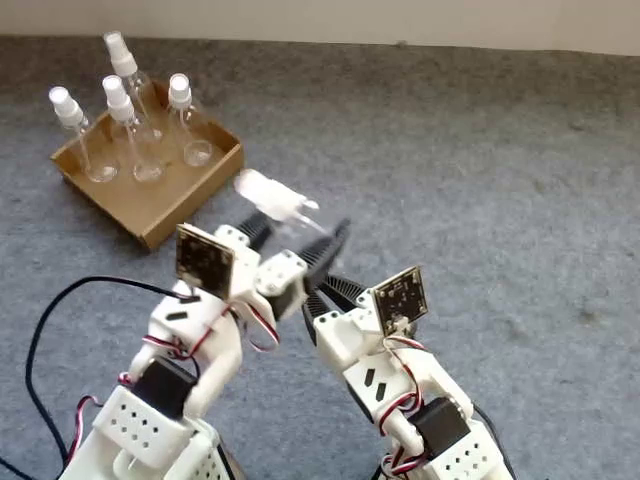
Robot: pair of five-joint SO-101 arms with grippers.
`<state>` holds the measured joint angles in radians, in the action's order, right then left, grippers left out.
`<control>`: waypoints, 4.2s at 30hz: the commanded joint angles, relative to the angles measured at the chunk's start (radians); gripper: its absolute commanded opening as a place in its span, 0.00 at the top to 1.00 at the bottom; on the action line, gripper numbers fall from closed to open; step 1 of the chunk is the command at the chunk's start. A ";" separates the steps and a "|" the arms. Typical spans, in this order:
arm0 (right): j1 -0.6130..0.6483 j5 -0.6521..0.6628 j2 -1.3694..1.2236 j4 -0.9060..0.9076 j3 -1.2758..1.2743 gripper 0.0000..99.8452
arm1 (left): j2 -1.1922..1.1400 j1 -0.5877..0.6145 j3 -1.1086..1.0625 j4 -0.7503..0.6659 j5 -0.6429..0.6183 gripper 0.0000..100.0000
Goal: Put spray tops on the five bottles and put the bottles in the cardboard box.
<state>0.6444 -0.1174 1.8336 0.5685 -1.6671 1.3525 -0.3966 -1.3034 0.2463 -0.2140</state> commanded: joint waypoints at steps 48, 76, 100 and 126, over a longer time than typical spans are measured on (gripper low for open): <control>-0.110 -0.008 0.008 0.093 -0.174 0.99 | -1.392 0.707 0.398 -0.776 0.285 0.87; -0.110 -0.005 0.008 0.093 -0.174 0.99 | -1.463 0.728 0.389 -0.776 0.285 0.75; -0.111 -0.003 0.008 0.093 -0.174 0.99 | -0.863 0.740 0.028 -0.644 0.288 0.69; -0.688 -0.008 0.008 0.091 -0.016 0.99 | 0.390 0.438 0.018 0.600 0.284 1.00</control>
<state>0.0276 -0.1174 1.8336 0.6559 -1.6671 1.5996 0.1235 -1.2912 0.7296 0.0698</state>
